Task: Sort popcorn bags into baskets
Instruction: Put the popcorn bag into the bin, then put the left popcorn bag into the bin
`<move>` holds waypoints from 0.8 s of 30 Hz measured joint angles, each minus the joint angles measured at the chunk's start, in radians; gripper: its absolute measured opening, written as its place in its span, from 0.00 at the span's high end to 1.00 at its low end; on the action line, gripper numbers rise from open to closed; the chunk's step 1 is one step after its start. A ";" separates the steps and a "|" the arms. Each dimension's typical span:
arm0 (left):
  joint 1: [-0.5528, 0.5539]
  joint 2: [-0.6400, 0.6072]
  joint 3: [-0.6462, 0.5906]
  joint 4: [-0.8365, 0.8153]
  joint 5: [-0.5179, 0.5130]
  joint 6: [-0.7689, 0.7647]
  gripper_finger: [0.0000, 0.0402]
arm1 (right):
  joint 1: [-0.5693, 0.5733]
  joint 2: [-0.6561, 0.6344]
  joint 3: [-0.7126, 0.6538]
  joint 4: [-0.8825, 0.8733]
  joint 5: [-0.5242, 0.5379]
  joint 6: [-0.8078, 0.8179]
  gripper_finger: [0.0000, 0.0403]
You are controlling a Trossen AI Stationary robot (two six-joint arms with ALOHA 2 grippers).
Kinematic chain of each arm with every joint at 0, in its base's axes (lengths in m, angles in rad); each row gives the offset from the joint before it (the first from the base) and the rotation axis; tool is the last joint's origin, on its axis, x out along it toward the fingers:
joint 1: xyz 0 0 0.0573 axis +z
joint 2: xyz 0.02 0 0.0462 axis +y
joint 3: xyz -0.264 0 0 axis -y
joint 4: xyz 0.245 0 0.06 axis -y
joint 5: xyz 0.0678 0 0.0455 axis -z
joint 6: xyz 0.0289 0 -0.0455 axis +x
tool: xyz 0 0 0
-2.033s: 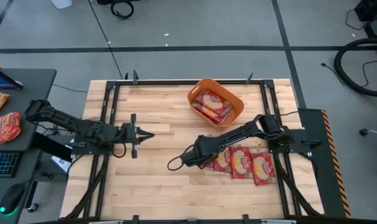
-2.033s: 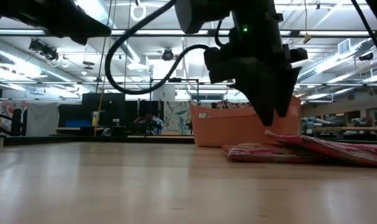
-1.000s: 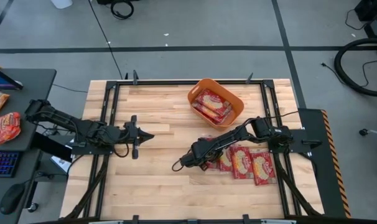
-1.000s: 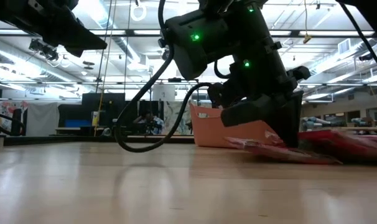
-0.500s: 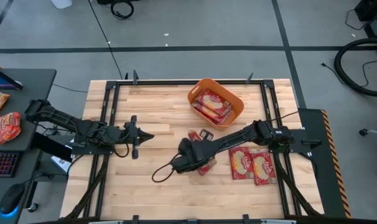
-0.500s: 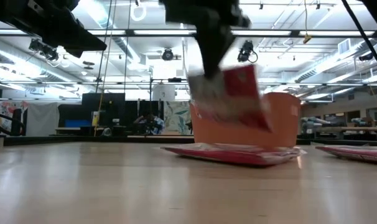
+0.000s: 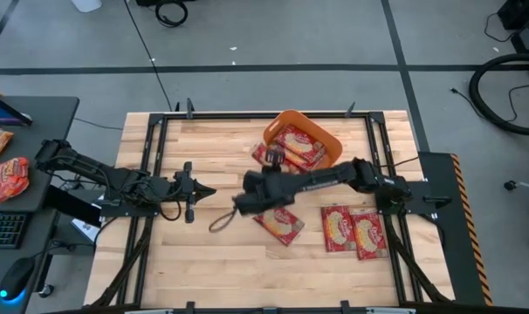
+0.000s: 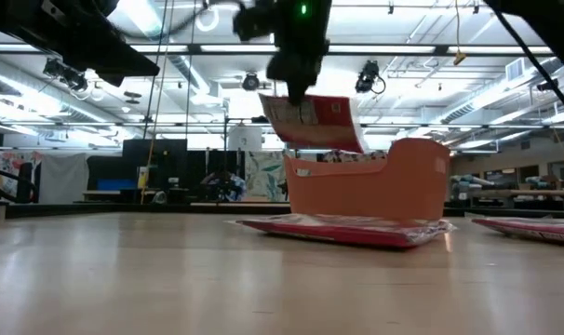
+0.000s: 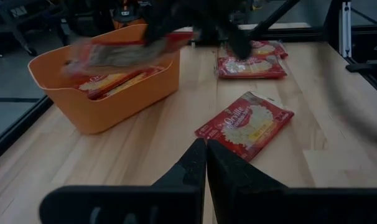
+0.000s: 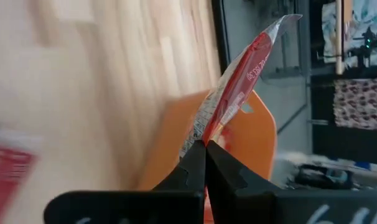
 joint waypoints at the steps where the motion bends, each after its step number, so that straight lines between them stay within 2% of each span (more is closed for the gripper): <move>1: 0.000 0.000 0.000 -0.002 0.000 0.000 0.95 | -0.019 0.000 -0.007 0.000 0.000 -0.024 0.98; 5: 0.000 0.000 0.000 -0.011 0.000 0.001 0.95 | -0.086 0.000 -0.065 0.000 -0.001 -0.105 0.98; 9: 0.000 0.000 0.000 -0.027 0.000 0.000 0.95 | -0.153 0.000 -0.134 0.001 -0.013 -0.111 0.98; 13: 0.000 0.000 0.000 -0.041 0.000 -0.013 0.95 | -0.217 0.000 -0.193 0.000 -0.068 -0.103 0.95; 19: 0.000 0.000 0.000 -0.052 0.000 -0.026 0.95 | -0.279 0.000 -0.204 0.000 -0.190 -0.103 0.75; 24: 0.000 0.000 0.000 -0.054 0.000 -0.025 0.95 | -0.253 0.000 -0.165 0.000 -0.230 -0.105 0.59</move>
